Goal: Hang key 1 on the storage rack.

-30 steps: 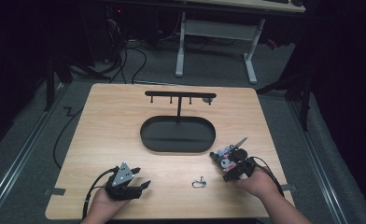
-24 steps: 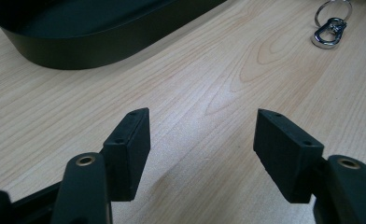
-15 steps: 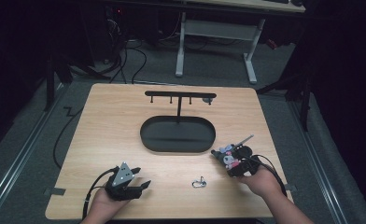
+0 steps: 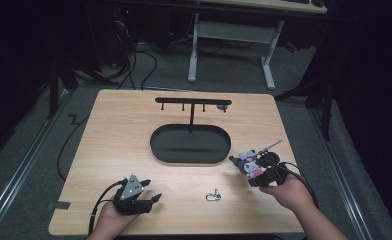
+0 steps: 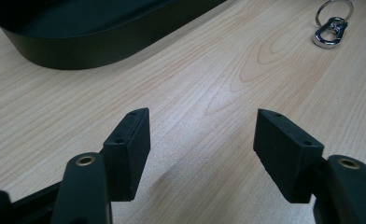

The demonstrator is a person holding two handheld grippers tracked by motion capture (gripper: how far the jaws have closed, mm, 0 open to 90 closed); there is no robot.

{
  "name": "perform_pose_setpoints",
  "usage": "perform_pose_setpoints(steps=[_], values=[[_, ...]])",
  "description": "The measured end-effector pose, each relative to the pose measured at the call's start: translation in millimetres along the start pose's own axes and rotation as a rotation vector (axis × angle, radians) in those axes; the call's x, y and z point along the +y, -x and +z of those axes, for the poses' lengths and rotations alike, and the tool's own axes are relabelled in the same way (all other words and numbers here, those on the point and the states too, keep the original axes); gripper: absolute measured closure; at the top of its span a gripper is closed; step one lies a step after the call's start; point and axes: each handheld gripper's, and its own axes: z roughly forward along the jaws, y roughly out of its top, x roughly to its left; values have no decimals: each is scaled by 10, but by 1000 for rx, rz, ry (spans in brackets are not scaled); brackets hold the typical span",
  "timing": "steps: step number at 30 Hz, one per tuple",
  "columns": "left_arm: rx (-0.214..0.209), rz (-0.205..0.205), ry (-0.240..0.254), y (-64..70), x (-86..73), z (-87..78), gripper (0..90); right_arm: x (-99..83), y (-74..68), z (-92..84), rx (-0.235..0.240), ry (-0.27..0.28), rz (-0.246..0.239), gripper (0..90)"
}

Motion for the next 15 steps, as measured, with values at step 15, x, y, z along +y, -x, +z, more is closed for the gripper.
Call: perform_pose_setpoints(steps=[15], values=[[3,5,-1,5,-2,-4,372,230,-63,-277,13,42,-40,484]])
